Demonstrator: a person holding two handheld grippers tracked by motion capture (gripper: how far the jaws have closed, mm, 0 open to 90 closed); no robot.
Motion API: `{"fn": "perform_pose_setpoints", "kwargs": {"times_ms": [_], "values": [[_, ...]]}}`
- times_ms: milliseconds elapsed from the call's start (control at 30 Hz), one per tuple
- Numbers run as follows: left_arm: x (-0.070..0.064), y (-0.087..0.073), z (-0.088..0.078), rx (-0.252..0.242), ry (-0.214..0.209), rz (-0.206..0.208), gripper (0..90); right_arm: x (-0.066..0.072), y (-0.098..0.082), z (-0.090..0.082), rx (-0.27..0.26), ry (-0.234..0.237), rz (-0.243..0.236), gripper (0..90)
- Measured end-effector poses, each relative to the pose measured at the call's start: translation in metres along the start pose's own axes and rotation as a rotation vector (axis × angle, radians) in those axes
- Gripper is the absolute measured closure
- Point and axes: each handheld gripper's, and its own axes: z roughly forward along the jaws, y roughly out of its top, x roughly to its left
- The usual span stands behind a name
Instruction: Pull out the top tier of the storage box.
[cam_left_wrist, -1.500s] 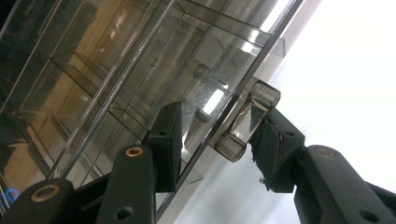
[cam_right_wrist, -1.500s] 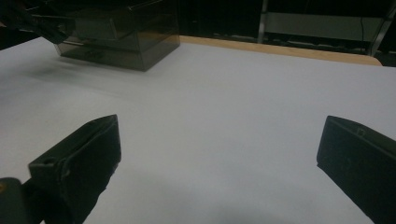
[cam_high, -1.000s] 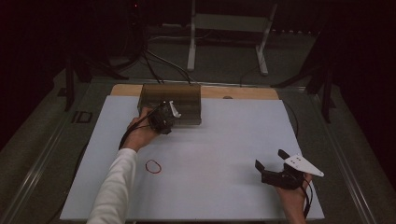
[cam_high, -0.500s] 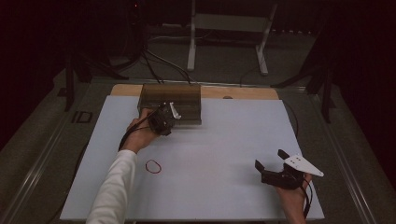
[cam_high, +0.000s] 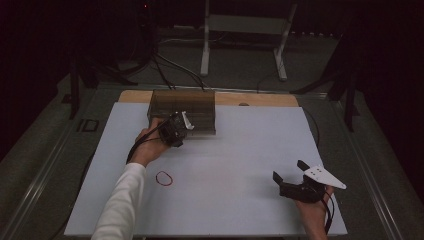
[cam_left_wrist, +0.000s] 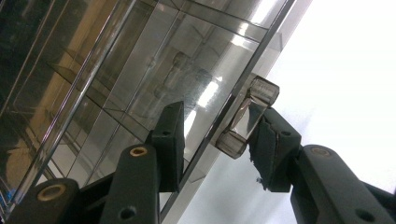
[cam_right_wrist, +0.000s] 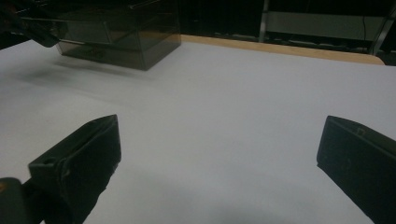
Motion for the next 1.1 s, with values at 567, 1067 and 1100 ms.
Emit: {"fn": "perform_pose_setpoints", "kwargs": {"times_ms": [567, 1067, 1100], "values": [[-0.007, -0.005, -0.005, 0.001, -0.005, 0.034, 60.9, 0.0, 0.0, -0.001, -0.002, -0.003, -0.001, 0.4], [-0.01, -0.011, -0.008, 0.003, -0.01, 0.053, 60.7, 0.0, 0.0, -0.001, -0.002, -0.004, 0.001, 0.4], [-0.01, -0.012, -0.008, 0.002, -0.008, 0.053, 60.7, 0.0, 0.0, -0.001, -0.002, -0.004, 0.001, 0.4]]}}
